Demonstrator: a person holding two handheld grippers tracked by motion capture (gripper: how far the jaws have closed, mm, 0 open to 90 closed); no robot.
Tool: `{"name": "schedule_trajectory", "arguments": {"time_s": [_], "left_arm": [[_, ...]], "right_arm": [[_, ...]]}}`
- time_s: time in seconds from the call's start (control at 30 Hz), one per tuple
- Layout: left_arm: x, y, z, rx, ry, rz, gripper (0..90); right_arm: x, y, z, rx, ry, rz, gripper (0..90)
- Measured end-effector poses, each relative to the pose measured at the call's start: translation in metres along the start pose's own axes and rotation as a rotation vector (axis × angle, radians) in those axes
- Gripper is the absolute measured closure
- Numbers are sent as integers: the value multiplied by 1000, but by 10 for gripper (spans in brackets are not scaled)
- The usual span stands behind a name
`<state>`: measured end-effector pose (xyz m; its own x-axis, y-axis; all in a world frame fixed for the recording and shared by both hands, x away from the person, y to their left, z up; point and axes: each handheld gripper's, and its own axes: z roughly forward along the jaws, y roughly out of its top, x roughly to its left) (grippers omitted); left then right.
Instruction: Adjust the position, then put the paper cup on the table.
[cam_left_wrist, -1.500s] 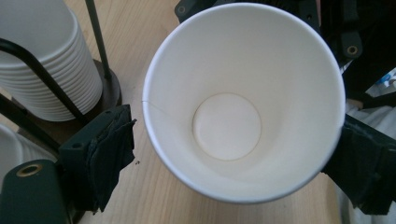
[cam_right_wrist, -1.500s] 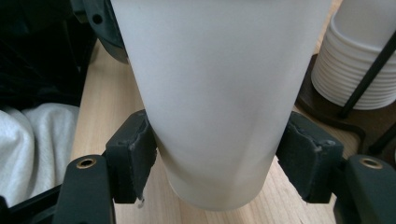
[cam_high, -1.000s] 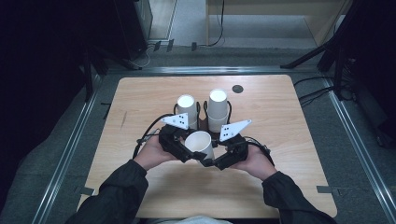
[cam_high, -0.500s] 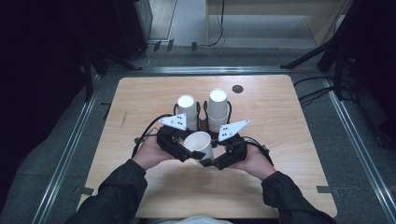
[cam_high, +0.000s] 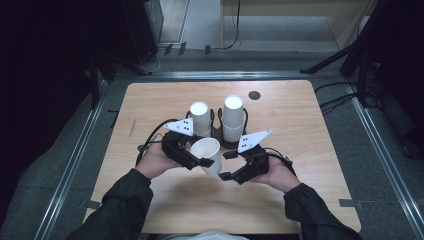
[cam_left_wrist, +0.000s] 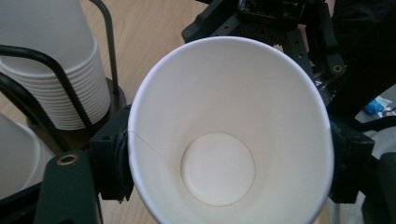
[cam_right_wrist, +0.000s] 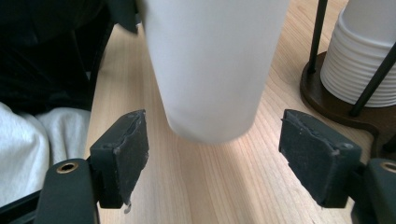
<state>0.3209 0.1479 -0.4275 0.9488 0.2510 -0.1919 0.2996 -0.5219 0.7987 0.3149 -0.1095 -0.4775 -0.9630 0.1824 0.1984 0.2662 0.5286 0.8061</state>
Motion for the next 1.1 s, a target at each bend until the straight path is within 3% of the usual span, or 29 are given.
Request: {"name": "schedule_trajectory", "arguments": {"time_s": [0.03, 0.1, 0.3, 0.47, 0.6, 0.83, 0.93, 1.1], "left_arm": [[1, 0, -1, 1, -6, -5, 220], [1, -1, -3, 0, -3, -3, 219], [2, -1, -6, 6, -4, -7, 219], [3, -3, -8, 21, 7, -7, 219], [6, -5, -10, 37, 9, -13, 218], [6, -8, -14, 61, -2, 16, 218], [7, -9, -16, 69, 3, 12, 218], [9, -12, -20, 65, 17, 4, 218]], "right_arm": [[0, 0, 0, 0, 0, 0, 243], [3, -3, 0, 17, -47, -4, 239], [6, -4, -3, 15, -62, -12, 225], [9, -8, -9, 24, -95, -80, 224], [7, -9, -15, 23, -108, -56, 224], [6, -14, -29, 25, -140, -65, 225], [7, -17, -35, 17, -159, -87, 225], [8, -23, -40, 26, -189, -73, 225]]}}
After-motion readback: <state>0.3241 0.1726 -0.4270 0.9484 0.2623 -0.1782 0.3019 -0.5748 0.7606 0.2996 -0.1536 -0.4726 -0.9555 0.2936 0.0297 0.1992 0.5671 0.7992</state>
